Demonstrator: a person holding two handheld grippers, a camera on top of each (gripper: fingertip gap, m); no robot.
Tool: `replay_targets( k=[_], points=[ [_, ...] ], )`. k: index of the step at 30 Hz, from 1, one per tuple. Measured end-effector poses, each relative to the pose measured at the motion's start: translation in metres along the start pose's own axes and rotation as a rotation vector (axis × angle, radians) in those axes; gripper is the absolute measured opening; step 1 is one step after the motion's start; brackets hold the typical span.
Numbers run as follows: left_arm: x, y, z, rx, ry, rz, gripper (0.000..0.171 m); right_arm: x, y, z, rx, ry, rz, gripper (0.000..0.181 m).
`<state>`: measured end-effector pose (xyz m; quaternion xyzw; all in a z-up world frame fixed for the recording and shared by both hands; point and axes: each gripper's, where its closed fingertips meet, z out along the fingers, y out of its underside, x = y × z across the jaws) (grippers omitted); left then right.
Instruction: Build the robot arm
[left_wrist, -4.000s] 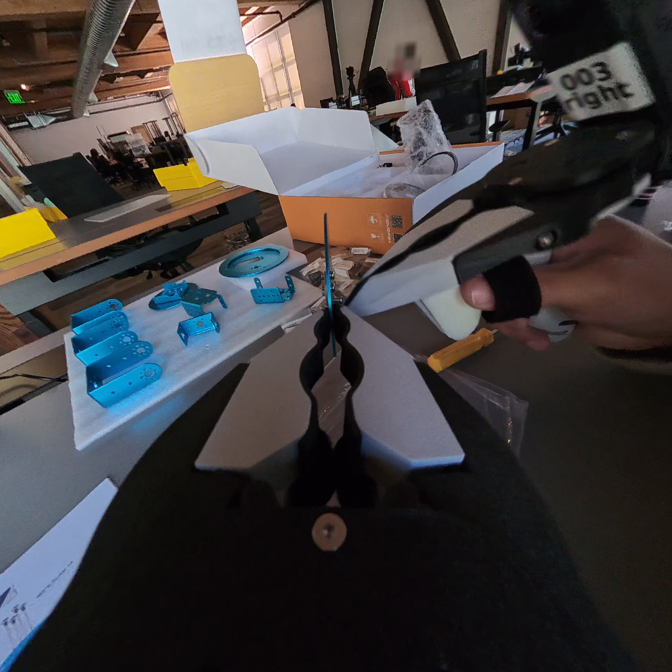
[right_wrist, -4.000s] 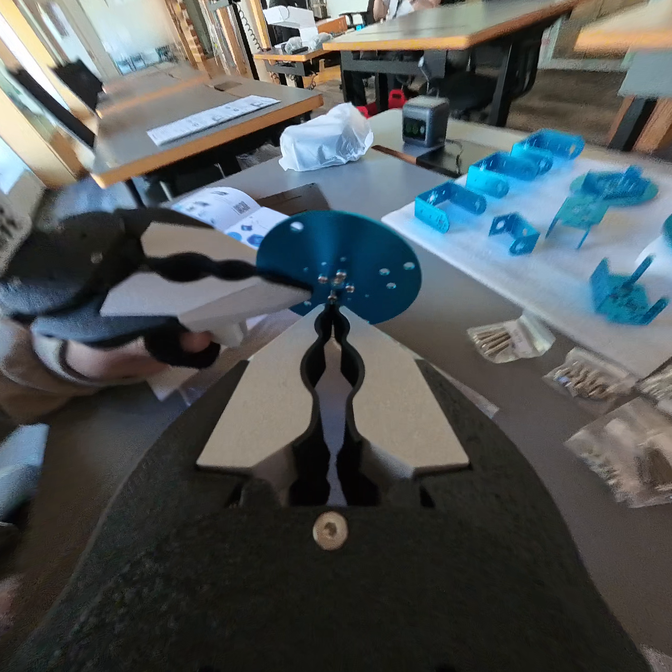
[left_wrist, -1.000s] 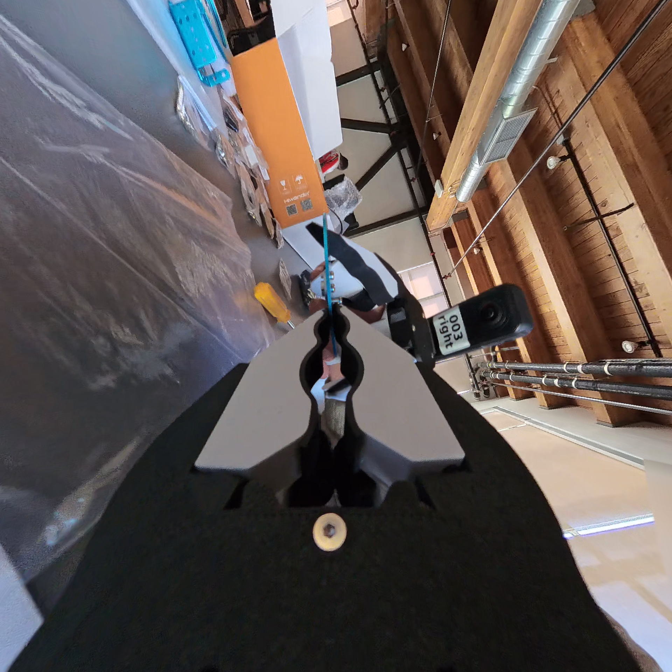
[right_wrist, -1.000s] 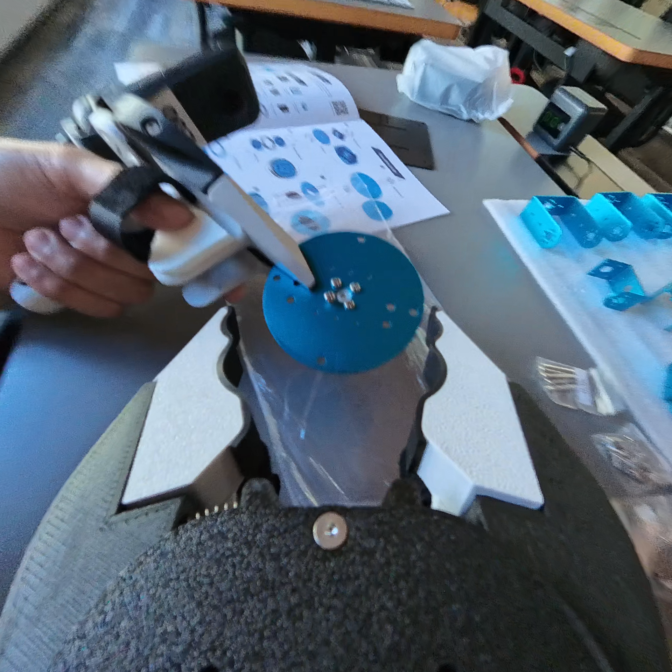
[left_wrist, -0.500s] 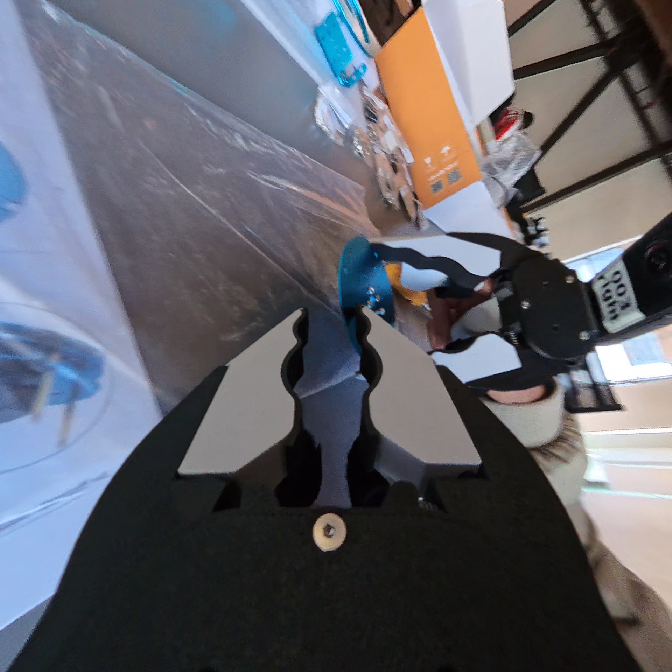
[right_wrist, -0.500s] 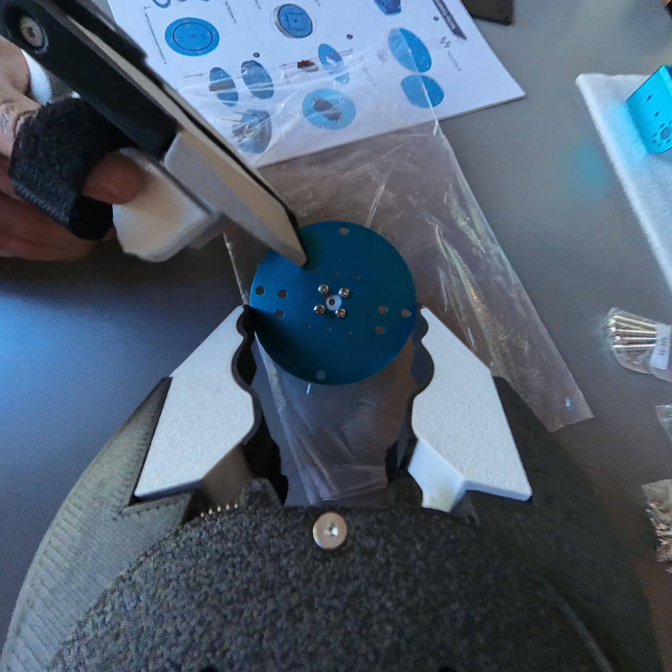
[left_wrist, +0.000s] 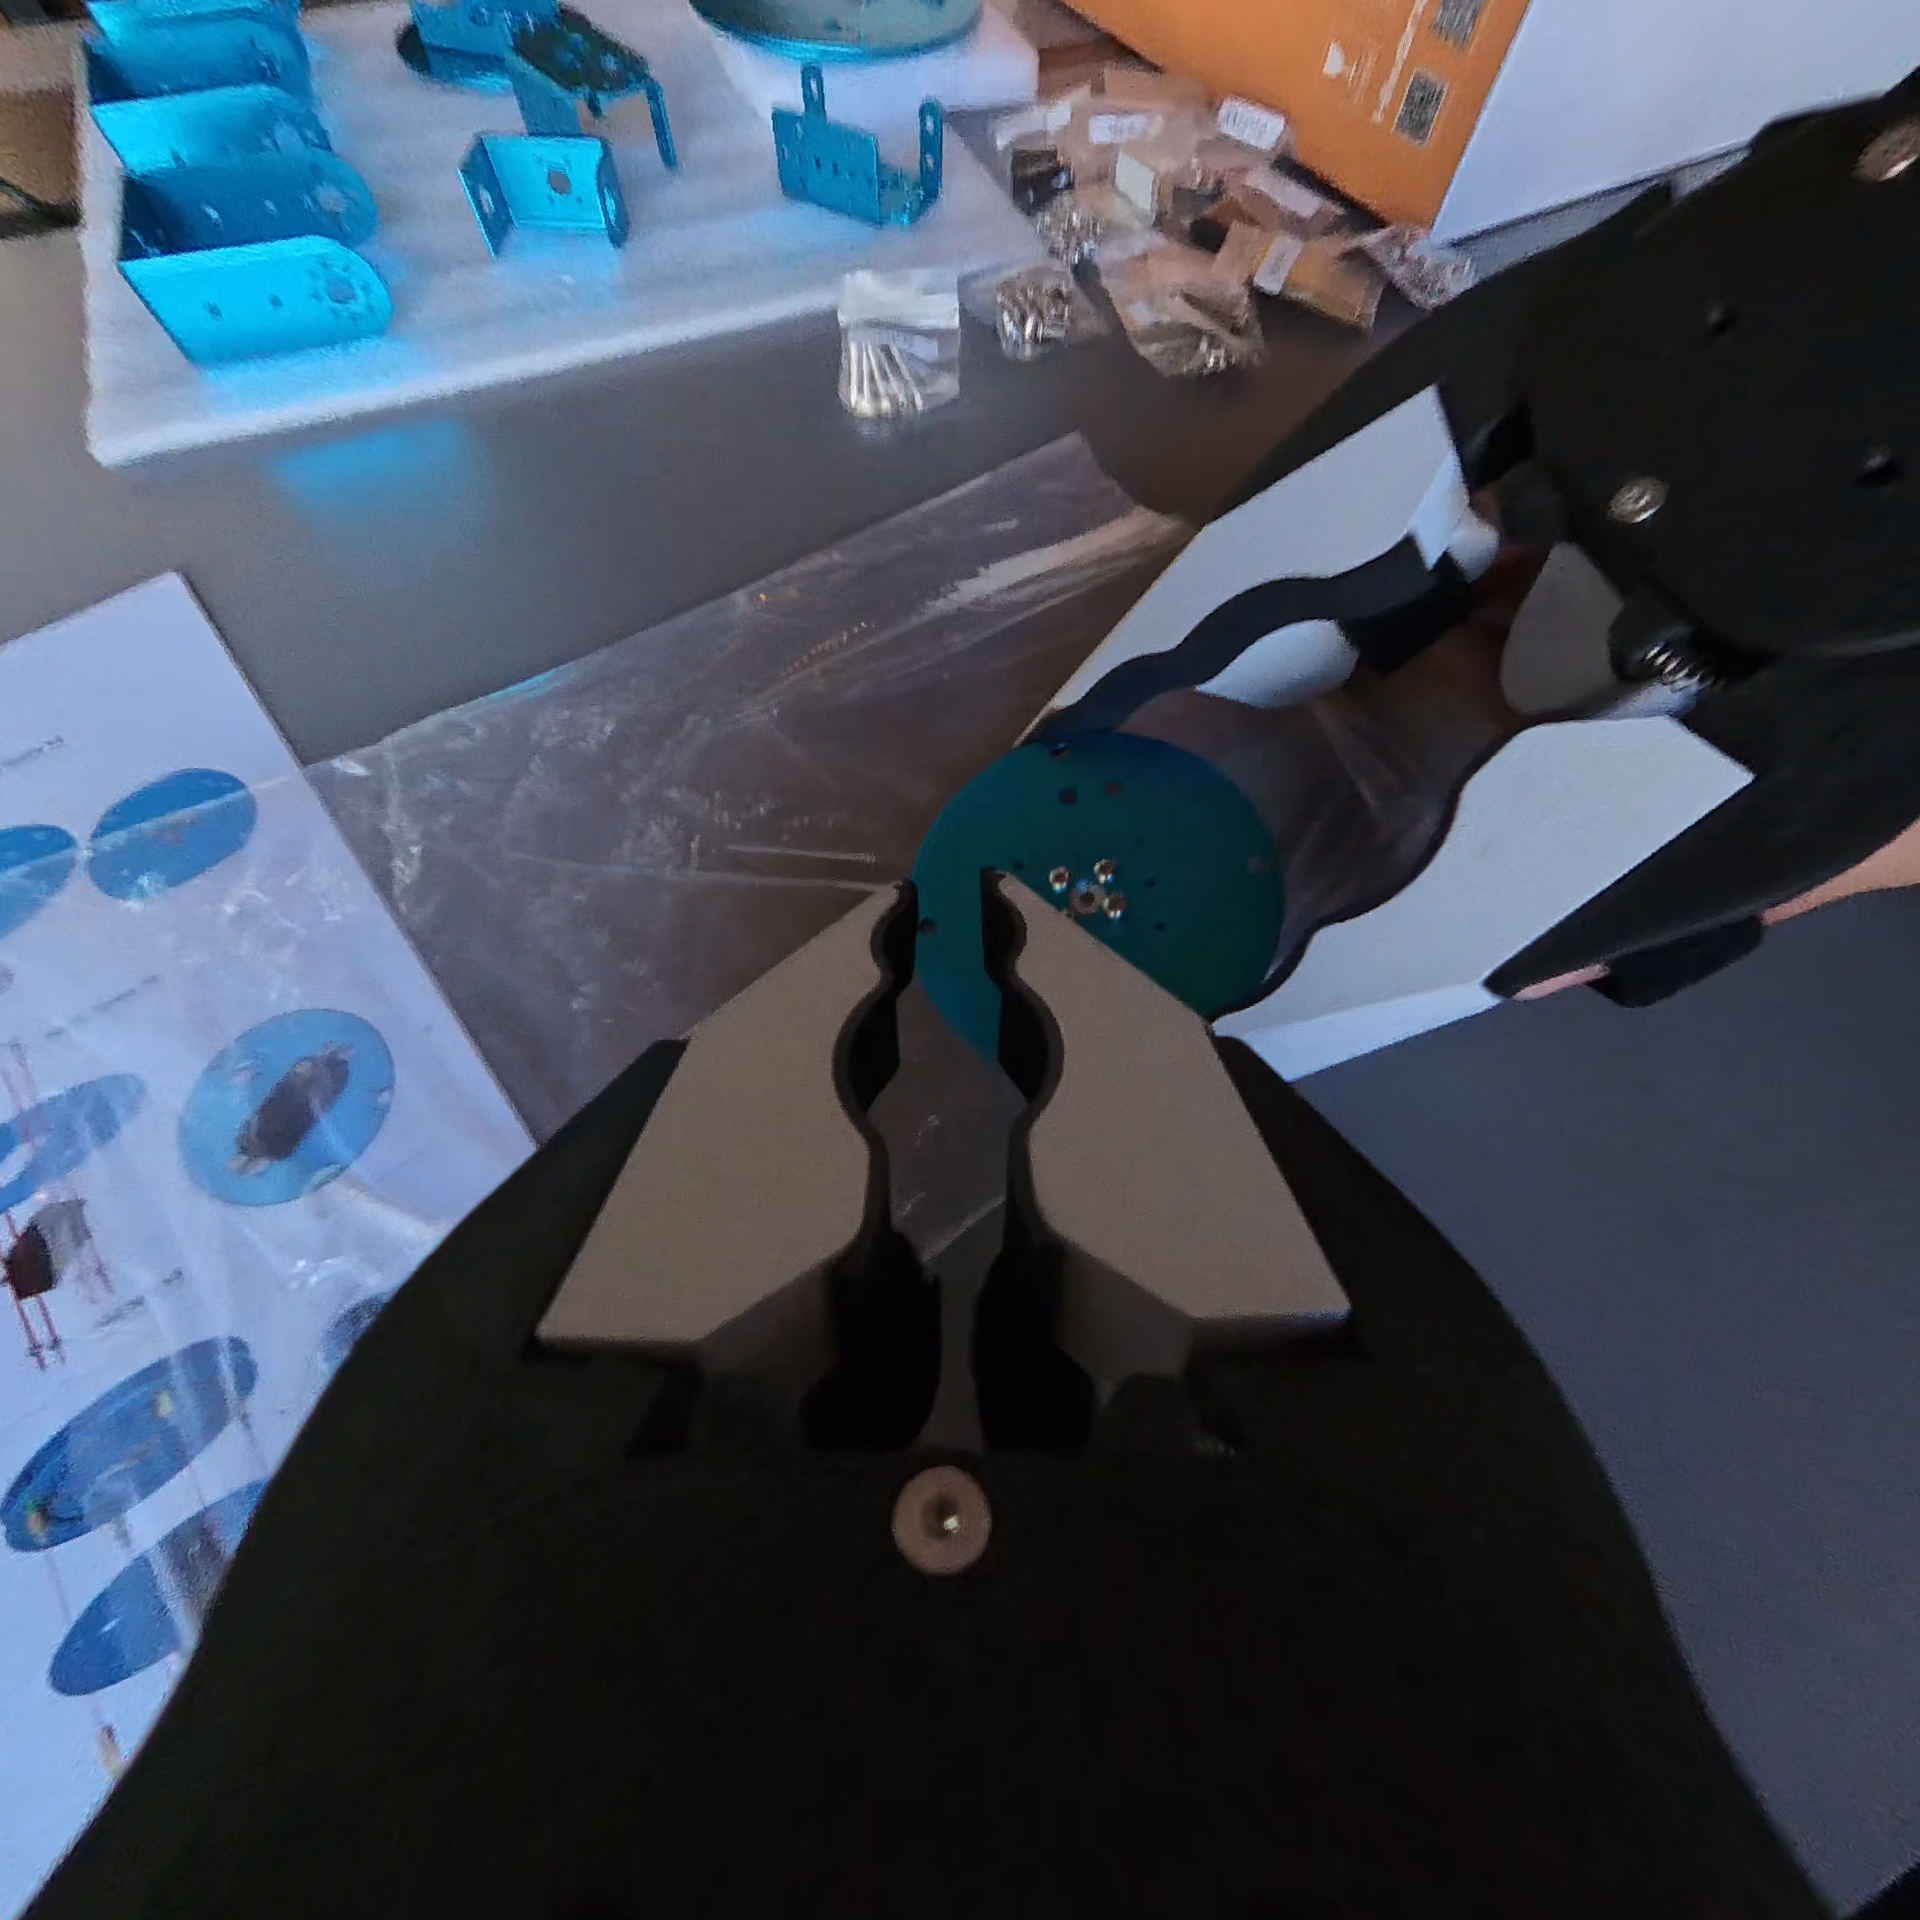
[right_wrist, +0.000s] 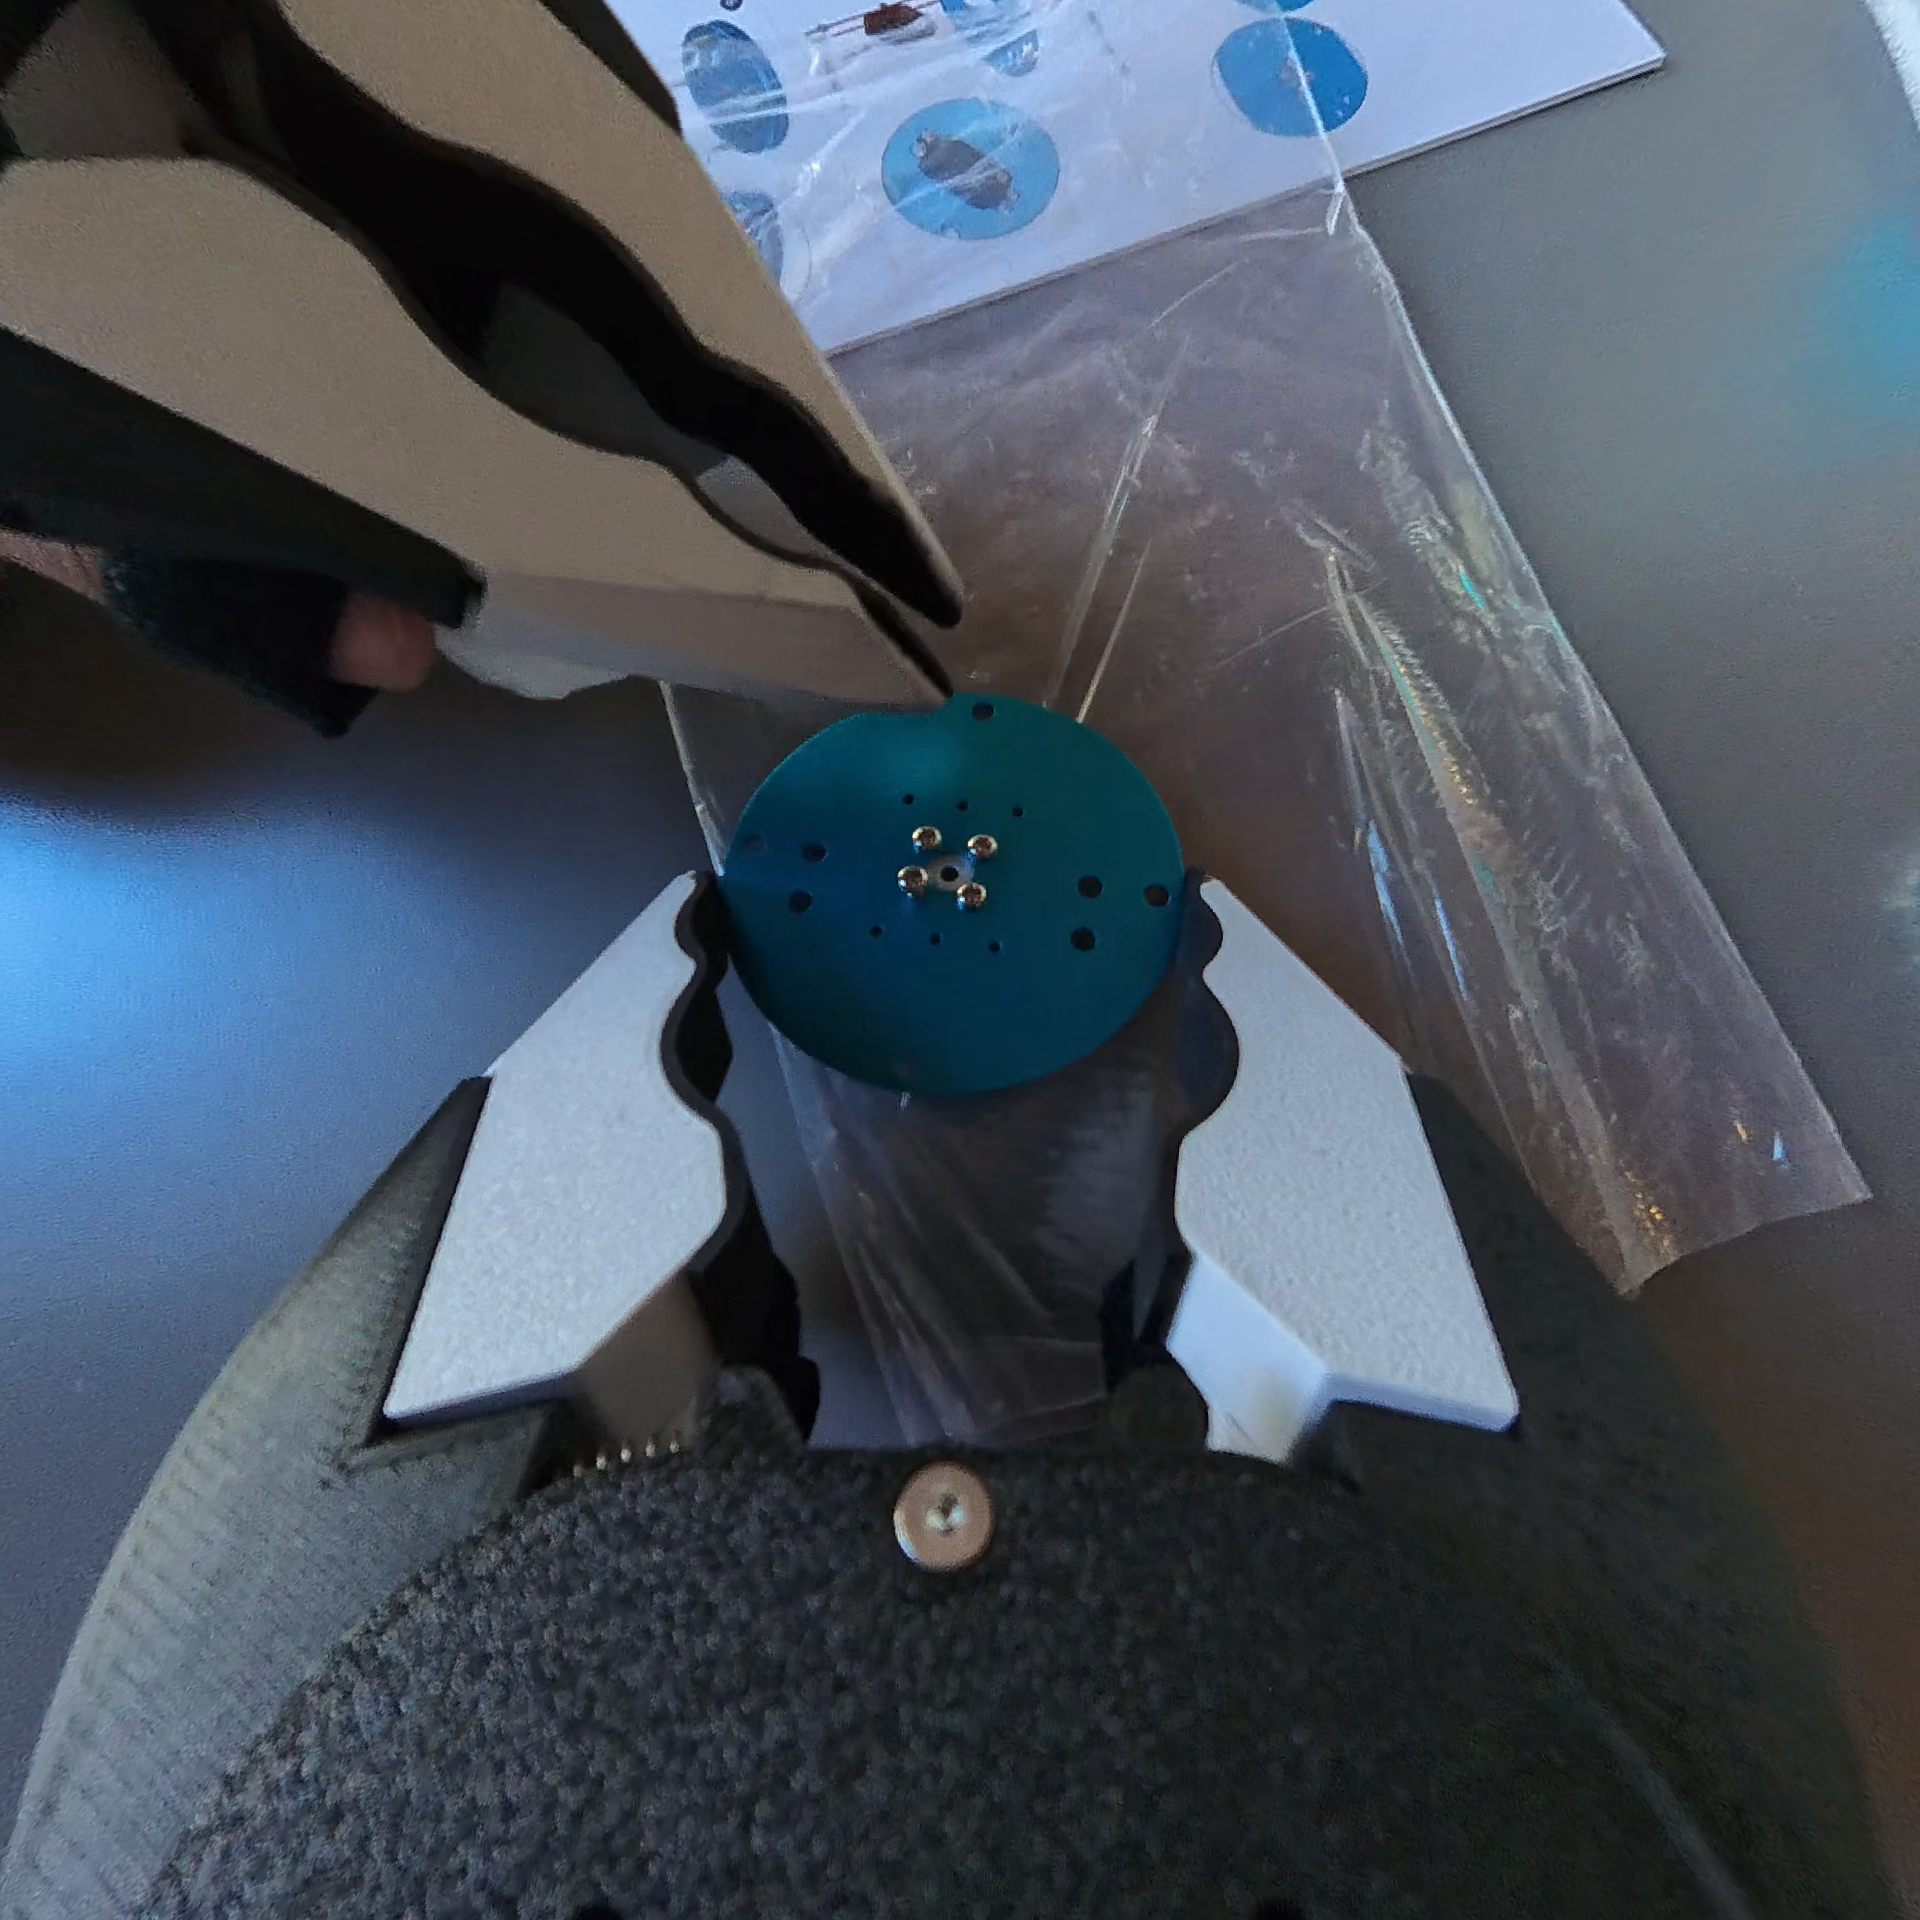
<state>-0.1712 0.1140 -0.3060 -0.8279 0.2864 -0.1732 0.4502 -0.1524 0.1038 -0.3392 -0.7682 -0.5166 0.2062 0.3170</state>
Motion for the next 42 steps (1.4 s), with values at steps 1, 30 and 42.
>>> replay_targets(
  k=[1, 30, 42],
  points=[
    [0.003, -0.005, -0.002, 0.025, 0.002, 0.004, 0.010, 0.000, 0.000, -0.001, 0.005, -0.003, -0.001, 0.086],
    [0.064, -0.059, 0.020, 0.046, 0.288, 0.410, 0.026, 0.062, 0.079, -0.083, -0.329, 0.016, 0.084, 0.044],
    [0.048, -0.064, 0.014, 0.100, 0.309, 0.338, 0.031, 0.055, -0.018, -0.100, 0.107, -0.168, -0.016, 0.017]
  ],
)
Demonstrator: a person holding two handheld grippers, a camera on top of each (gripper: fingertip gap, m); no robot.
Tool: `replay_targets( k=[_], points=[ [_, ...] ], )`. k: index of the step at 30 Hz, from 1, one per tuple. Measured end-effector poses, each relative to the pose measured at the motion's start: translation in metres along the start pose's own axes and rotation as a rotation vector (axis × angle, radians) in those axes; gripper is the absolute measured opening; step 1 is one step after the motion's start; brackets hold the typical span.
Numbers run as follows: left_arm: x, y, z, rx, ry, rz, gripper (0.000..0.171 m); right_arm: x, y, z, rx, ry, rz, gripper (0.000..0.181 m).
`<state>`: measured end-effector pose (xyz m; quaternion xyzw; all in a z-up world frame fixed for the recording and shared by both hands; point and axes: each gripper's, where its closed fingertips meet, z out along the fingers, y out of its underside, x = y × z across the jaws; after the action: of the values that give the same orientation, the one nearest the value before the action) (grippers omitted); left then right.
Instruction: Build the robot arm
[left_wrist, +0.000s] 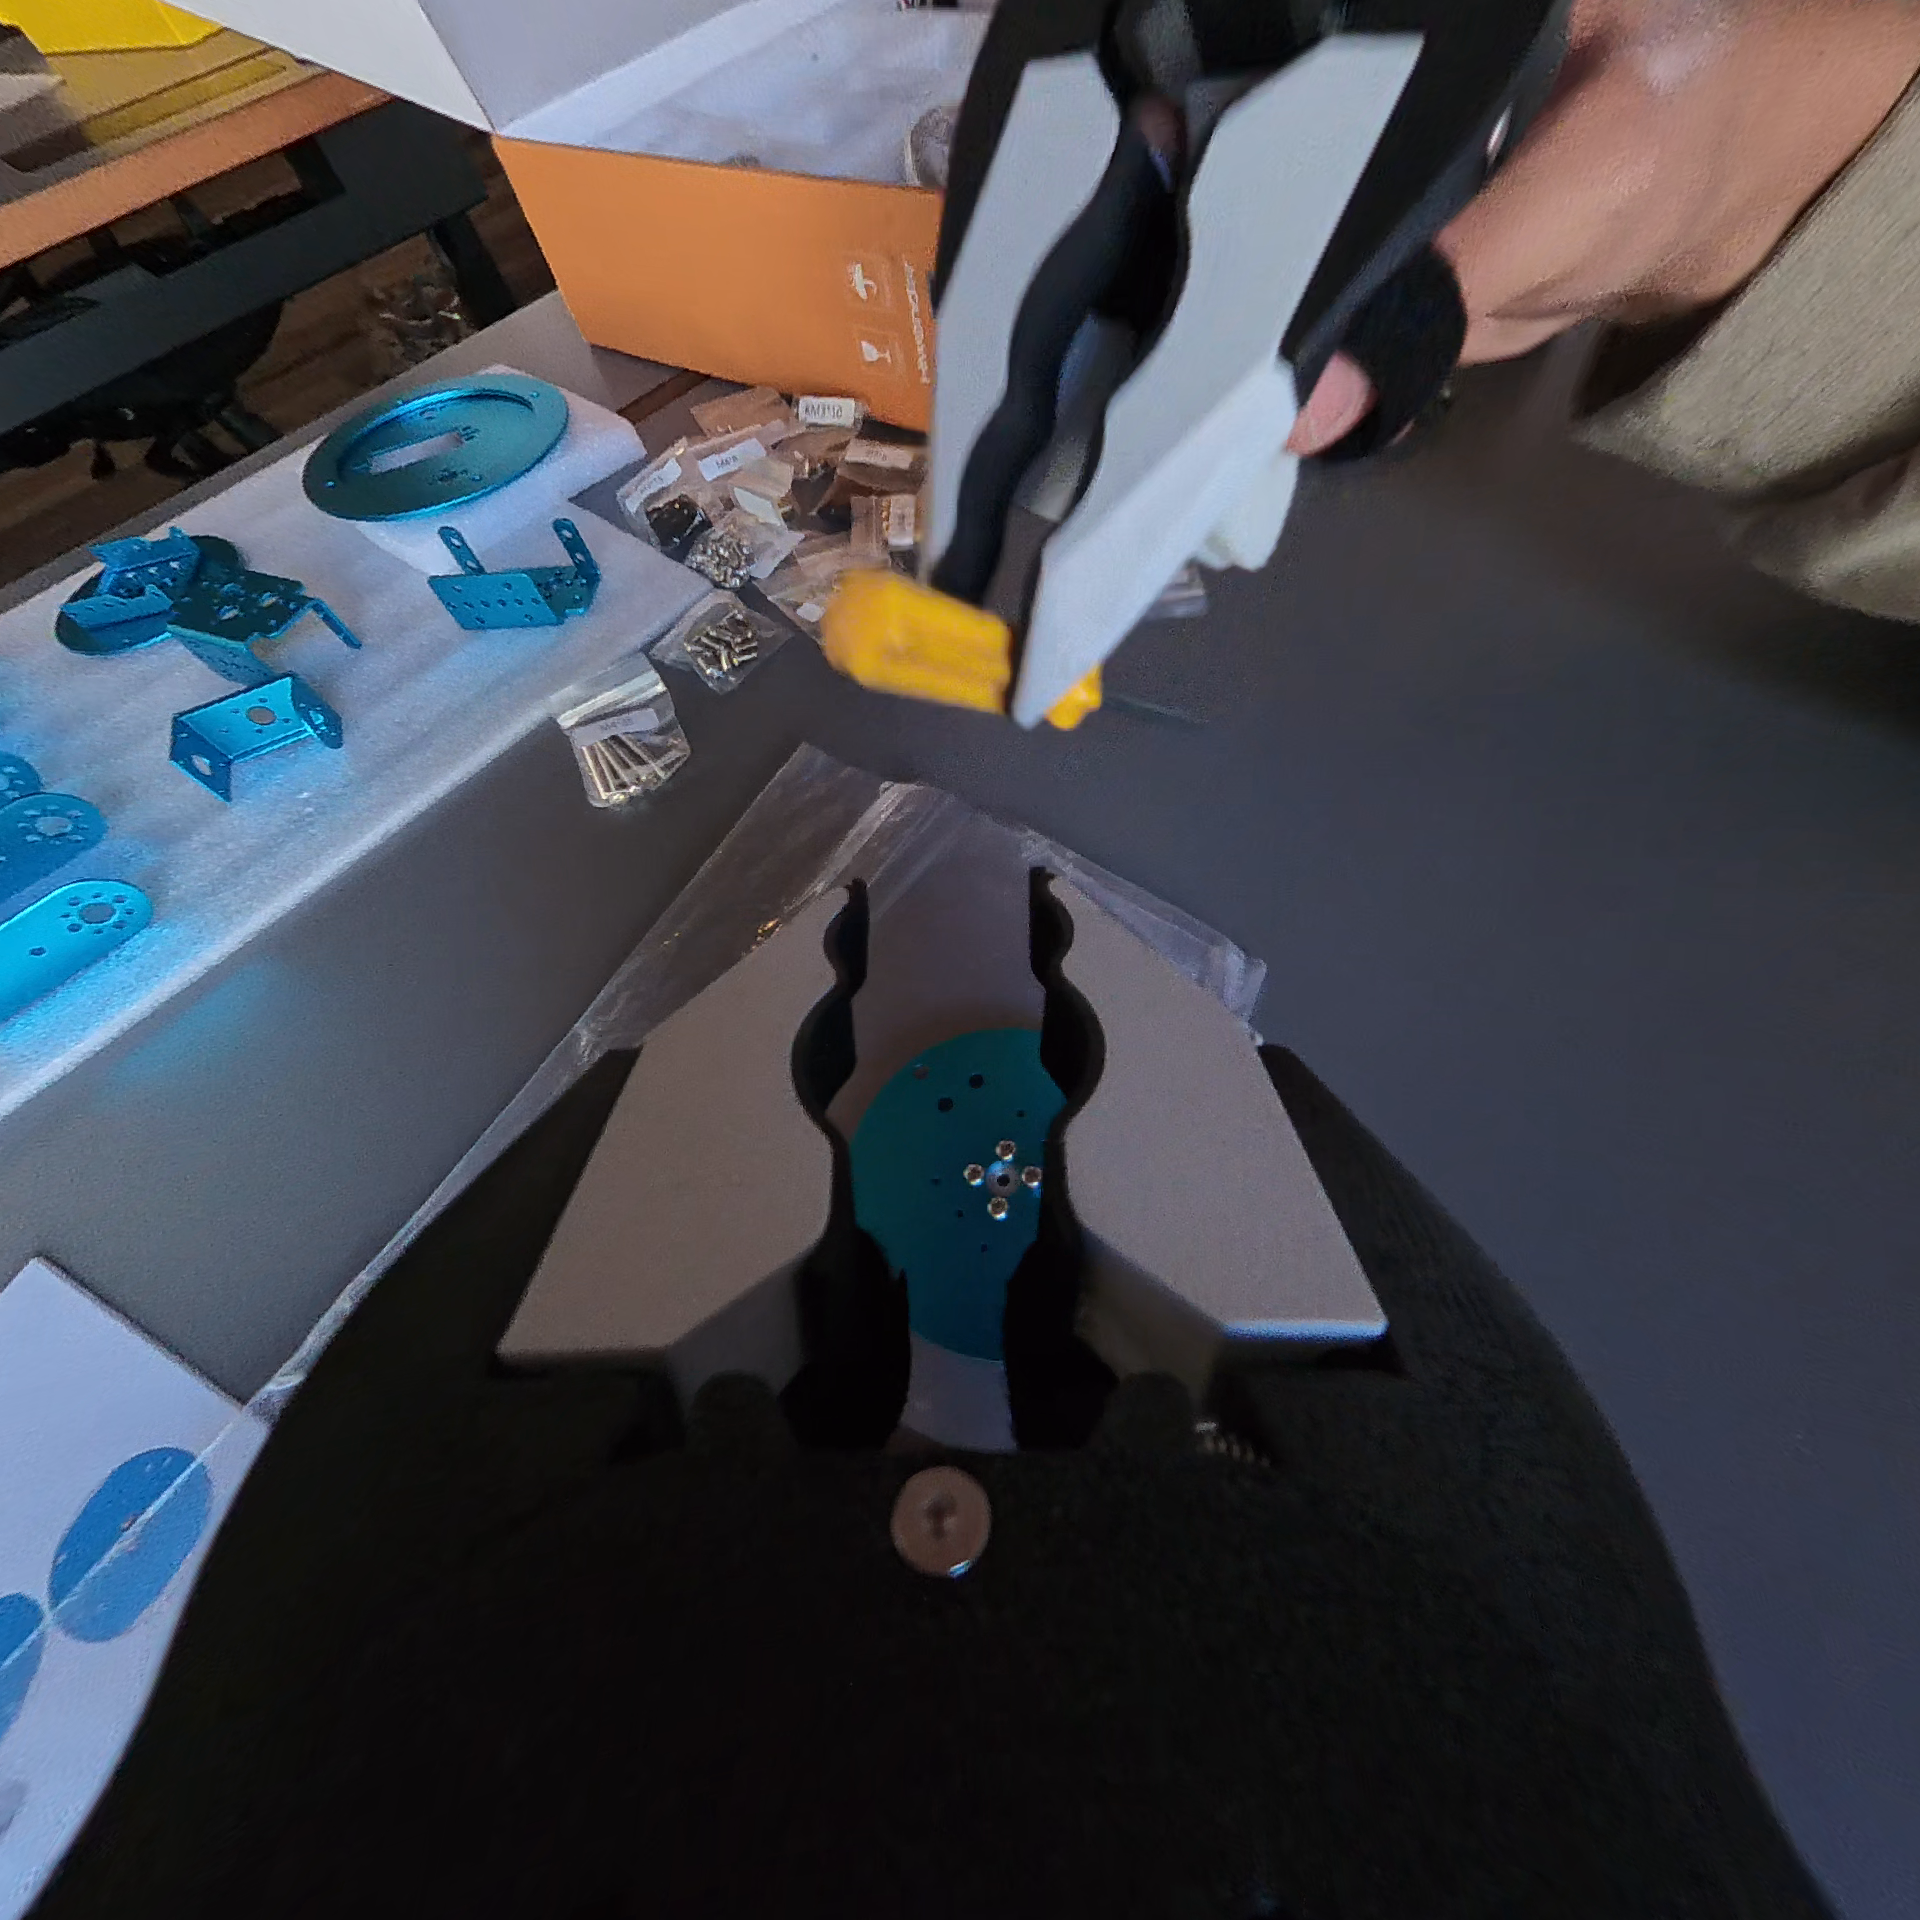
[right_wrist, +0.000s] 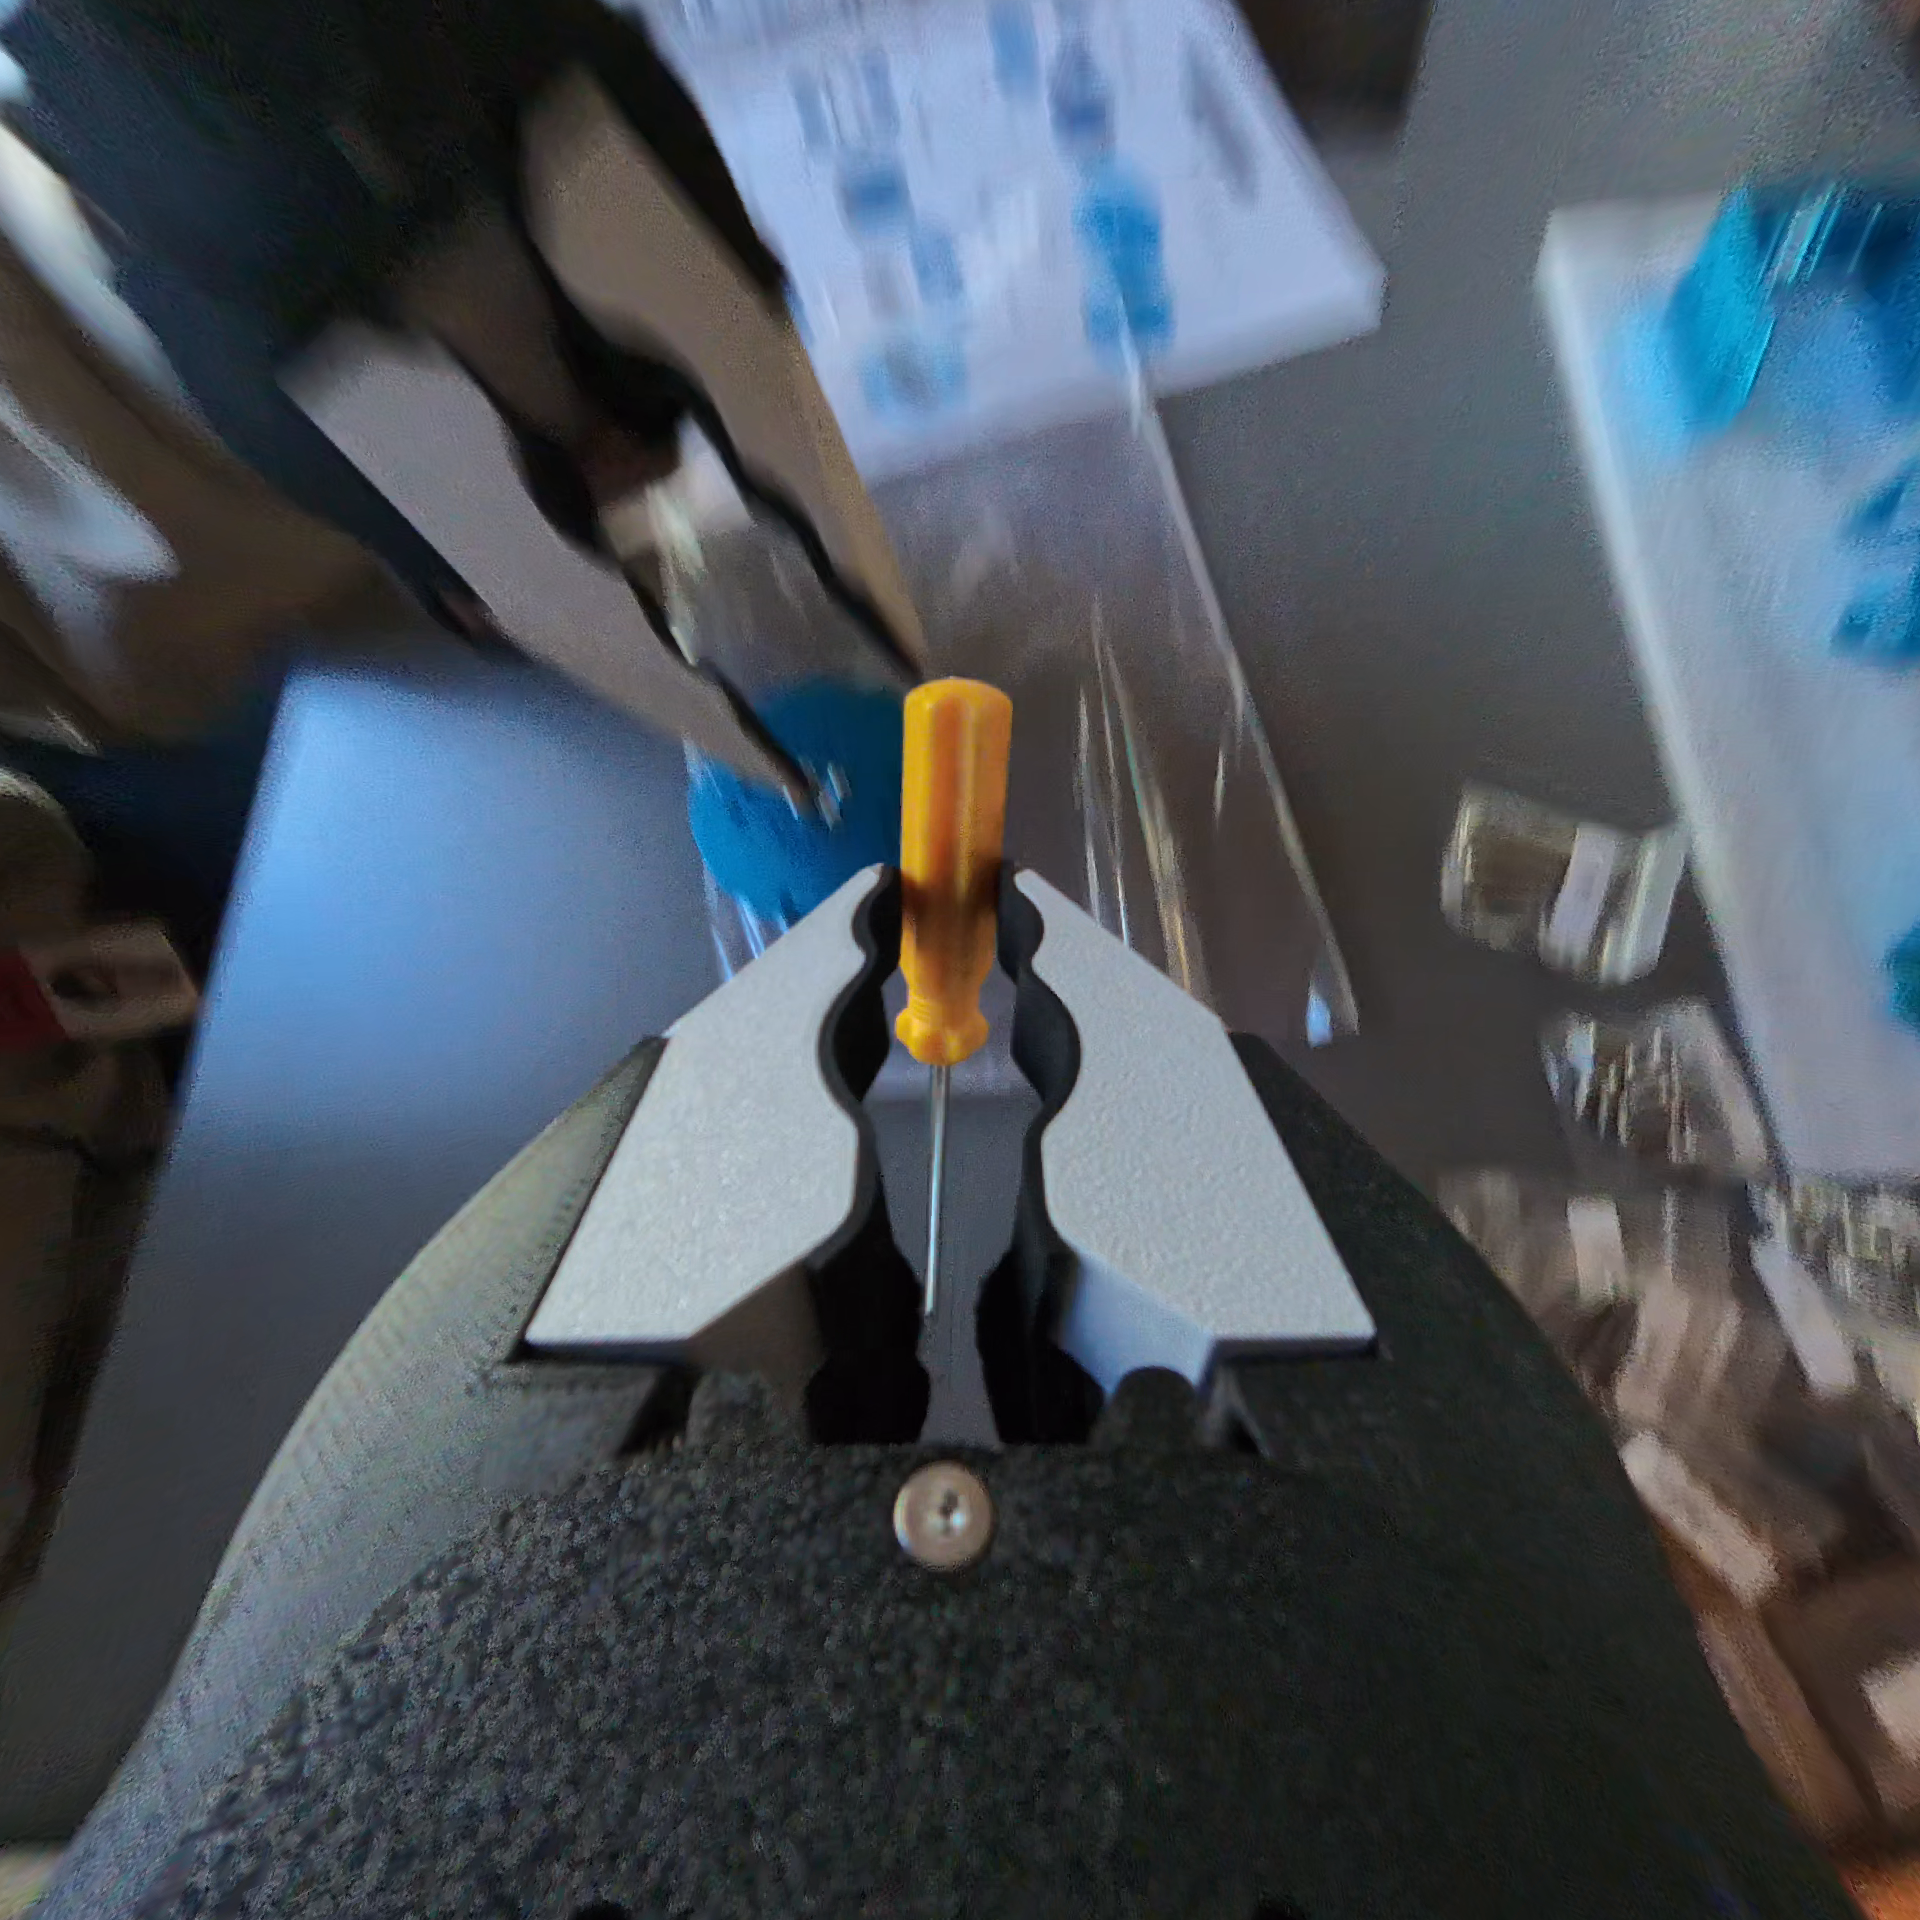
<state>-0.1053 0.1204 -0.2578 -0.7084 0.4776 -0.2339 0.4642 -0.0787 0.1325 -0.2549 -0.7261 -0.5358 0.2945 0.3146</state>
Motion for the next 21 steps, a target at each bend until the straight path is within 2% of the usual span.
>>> replay_targets(
  k=[3, 4, 6, 8, 10, 12, 15, 19, 20, 21],
  points=[
    [0.014, -0.003, -0.006, 0.064, 0.108, -0.042, 0.034, -0.024, -0.078, -0.022, 0.496, -0.101, -0.011, 0.017],
    [0.021, -0.005, -0.009, 0.091, 0.161, -0.054, 0.035, -0.035, -0.094, -0.029, 0.644, -0.156, -0.015, 0.016],
    [0.029, -0.008, -0.015, 0.142, 0.219, -0.070, 0.035, -0.046, -0.107, -0.027, 0.776, -0.196, 0.016, 0.017],
    [0.025, -0.014, -0.020, 0.204, 0.206, -0.072, 0.034, -0.052, -0.109, -0.017, 0.810, -0.239, 0.070, 0.016],
    [0.018, -0.014, -0.022, 0.225, 0.196, -0.086, 0.015, -0.055, -0.111, -0.017, 0.848, -0.300, 0.133, 0.016],
    [0.014, -0.009, -0.021, 0.219, 0.213, -0.092, 0.000, -0.048, -0.104, -0.013, 0.798, -0.260, 0.117, 0.016],
    [0.025, 0.003, -0.020, 0.178, 0.317, -0.010, 0.000, -0.047, -0.088, -0.005, 0.714, -0.302, 0.141, 0.016],
    [0.037, 0.026, -0.014, 0.033, 0.404, 0.150, 0.002, -0.056, -0.074, 0.012, 0.546, -0.314, 0.094, 0.016],
    [0.035, 0.025, -0.012, 0.026, 0.397, 0.163, 0.015, -0.056, -0.077, 0.013, 0.534, -0.290, 0.055, 0.016],
    [0.032, 0.023, -0.011, 0.028, 0.391, 0.157, 0.019, -0.055, -0.080, 0.012, 0.537, -0.258, 0.019, 0.016]
  ],
)
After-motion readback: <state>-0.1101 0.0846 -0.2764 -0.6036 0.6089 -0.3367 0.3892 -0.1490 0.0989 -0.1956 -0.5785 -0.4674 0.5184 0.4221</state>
